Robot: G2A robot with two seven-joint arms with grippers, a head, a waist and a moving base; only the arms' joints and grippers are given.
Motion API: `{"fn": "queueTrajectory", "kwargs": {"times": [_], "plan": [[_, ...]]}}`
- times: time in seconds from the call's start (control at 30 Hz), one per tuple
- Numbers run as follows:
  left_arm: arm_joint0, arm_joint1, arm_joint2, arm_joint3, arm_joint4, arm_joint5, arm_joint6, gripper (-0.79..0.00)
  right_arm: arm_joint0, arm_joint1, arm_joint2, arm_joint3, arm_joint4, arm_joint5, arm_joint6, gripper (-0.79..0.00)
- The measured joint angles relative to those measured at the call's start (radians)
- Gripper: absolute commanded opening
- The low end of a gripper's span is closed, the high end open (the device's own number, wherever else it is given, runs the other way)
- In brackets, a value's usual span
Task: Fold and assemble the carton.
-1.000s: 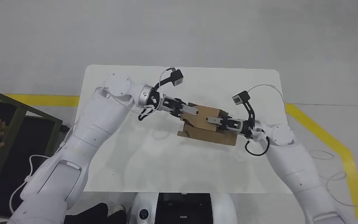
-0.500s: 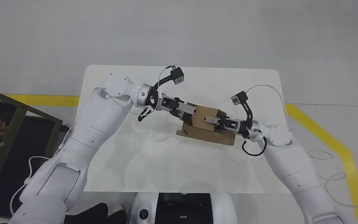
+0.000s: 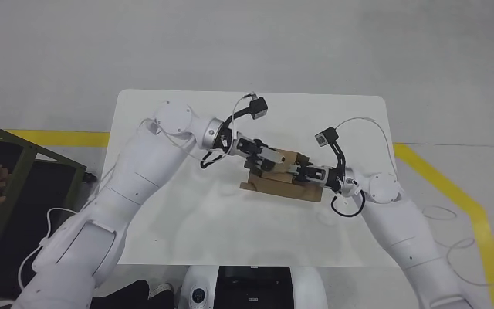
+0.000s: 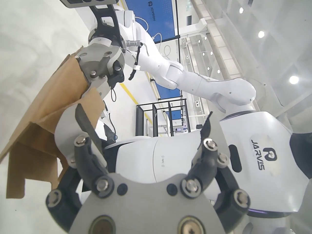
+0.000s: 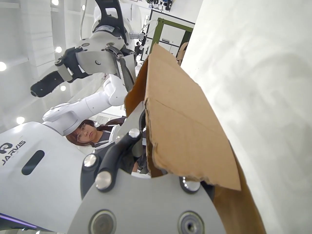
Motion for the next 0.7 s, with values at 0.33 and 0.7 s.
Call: {"fn": "queueTrajectory", "kwargs": {"times": [0.33, 0.7], "plan": [[0.004, -0.001, -0.01, -0.009, -0.006, -0.008, 0.007, 0.0, -0.005, 0.001, 0.008, 0.003, 0.012, -0.001, 0.009, -0.785], [0.074, 0.022, -0.087, 0.001, -0.032, -0.026, 0.036, 0.0, -0.021, 0.007, 0.04, -0.008, 0.052, -0.007, 0.037, -0.785]]}}
